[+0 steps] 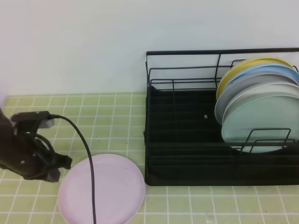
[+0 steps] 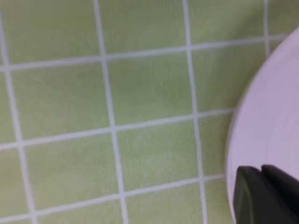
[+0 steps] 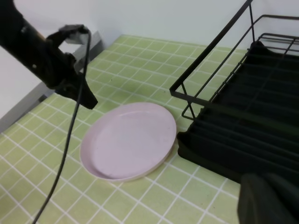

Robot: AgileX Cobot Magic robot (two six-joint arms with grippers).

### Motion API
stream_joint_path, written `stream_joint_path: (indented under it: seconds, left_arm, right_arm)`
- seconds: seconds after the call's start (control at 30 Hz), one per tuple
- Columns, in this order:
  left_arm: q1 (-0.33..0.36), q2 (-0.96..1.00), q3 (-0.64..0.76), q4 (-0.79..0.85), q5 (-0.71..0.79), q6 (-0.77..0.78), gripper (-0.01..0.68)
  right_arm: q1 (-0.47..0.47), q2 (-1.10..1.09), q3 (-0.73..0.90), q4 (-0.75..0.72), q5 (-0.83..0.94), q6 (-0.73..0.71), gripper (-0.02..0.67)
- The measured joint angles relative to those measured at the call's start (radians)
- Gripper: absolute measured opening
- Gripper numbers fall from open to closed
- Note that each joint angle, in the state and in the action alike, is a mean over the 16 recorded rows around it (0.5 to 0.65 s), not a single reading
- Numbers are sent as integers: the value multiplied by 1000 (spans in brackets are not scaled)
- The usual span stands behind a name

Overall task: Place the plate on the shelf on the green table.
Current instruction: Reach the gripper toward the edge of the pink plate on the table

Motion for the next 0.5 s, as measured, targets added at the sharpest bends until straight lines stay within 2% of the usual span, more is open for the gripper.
stream_joint_path:
  seconds: [0.5]
  left_arm:
    - [0, 168, -101, 5, 75, 18, 198]
  right_arm:
    - [0, 0, 0, 5, 18, 0, -2]
